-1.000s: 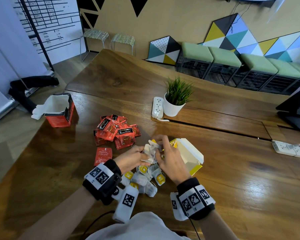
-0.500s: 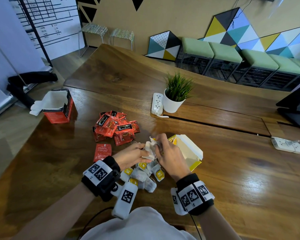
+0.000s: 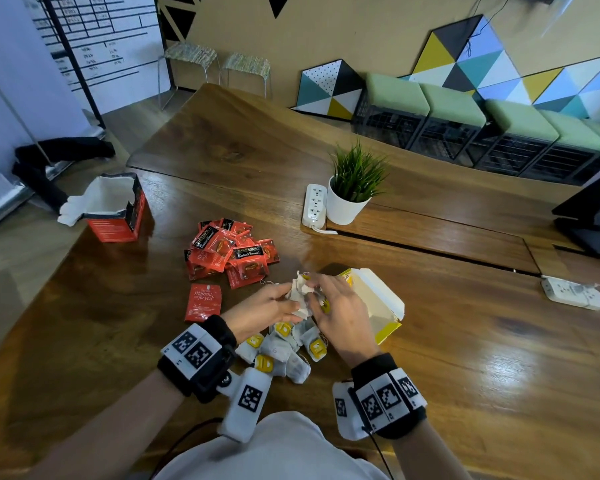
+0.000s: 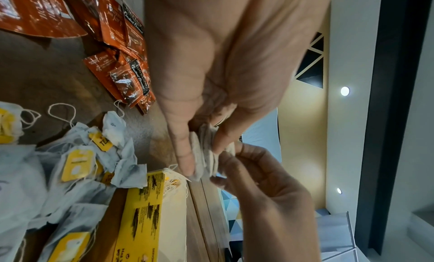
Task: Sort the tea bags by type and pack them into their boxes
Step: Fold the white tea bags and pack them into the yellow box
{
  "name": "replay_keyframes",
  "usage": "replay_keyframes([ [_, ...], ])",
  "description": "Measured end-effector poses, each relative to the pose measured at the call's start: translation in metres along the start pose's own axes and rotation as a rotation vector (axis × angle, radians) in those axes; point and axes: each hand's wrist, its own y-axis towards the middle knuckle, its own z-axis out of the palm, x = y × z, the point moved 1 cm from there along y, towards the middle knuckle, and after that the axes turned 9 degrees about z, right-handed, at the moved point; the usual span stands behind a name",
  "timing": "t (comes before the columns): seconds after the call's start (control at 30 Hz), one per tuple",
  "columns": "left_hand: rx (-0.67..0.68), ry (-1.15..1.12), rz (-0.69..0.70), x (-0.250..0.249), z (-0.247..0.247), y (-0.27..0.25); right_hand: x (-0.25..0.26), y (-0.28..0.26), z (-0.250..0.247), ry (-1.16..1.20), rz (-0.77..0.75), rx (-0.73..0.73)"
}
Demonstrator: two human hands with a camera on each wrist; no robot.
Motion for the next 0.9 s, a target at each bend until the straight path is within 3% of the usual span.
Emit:
replay_keyframes([
  [0.1, -0.016, -0.004, 0.012, 0.003, 0.001, 0.002, 0.004, -0.003, -0.001, -0.019, -0.056, -0.040],
  [0.33, -0.068, -0.197, -0.010, 0.005, 0.002, 0.001, 0.007, -0.013, 0.003, 0.004, -0.037, 0.129],
  [0.5, -0.172, -0.321, -0.046, 0.006, -0.002, 0.003, 0.003, -0.010, 0.004, 0.089, 0.002, 0.041],
  [0.63, -0.168, -0.295, -0.027, 0.006, -0.001, 0.003, 0.002, -0.005, -0.004, 0.160, 0.079, -0.068],
  [0.73, -0.160, -0.296, -0.024, 0.003, -0.001, 0.005, 0.002, -0.003, -0.005, 0.087, 0.033, -0.147],
  [0.9, -0.082, -0.309, -0.049, 0.003, -0.005, 0.006, 0.005, -0.010, 0.007, -0.030, -0.057, 0.041],
])
